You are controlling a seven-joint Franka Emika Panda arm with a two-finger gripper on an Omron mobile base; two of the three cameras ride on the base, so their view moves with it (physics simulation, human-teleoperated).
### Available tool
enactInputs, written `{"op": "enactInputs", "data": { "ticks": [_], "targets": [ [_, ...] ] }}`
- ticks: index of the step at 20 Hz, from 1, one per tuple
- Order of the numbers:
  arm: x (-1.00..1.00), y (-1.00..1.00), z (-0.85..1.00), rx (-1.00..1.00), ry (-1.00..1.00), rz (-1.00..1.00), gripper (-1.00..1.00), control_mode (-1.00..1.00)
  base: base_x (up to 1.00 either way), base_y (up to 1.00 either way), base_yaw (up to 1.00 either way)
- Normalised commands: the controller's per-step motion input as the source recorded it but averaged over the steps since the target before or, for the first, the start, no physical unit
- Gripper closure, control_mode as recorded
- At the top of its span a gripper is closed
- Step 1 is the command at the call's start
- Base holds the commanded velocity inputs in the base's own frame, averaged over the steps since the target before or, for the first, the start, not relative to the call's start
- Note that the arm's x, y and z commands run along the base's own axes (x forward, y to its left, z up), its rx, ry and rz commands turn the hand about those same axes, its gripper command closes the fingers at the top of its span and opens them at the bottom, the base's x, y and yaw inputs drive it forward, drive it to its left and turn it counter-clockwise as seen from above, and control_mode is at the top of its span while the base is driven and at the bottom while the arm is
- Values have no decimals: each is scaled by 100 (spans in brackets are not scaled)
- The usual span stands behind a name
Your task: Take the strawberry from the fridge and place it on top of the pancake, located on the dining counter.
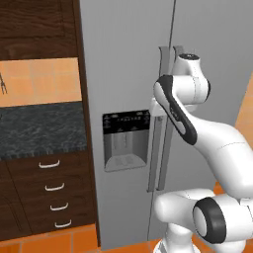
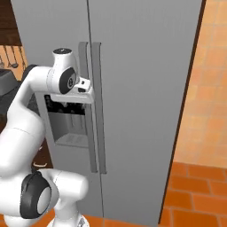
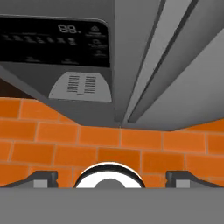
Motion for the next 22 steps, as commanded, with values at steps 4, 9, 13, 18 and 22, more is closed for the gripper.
{"op": "enactInputs", "data": {
  "ticks": [4, 9, 13, 18, 22],
  "targets": [
    [0, 0, 0, 0, 0, 0, -100, 100, -3, -28, 0],
    [0, 0, 0, 0, 0, 0, -100, 100, -34, -1, 0],
    [0, 0, 0, 0, 0, 0, -100, 100, -67, -19, 0],
    [0, 0, 0, 0, 0, 0, -100, 100, -57, -26, -1],
    [7, -2, 0, 0, 0, 0, -100, -100, -12, -9, -1]
  ]
}}
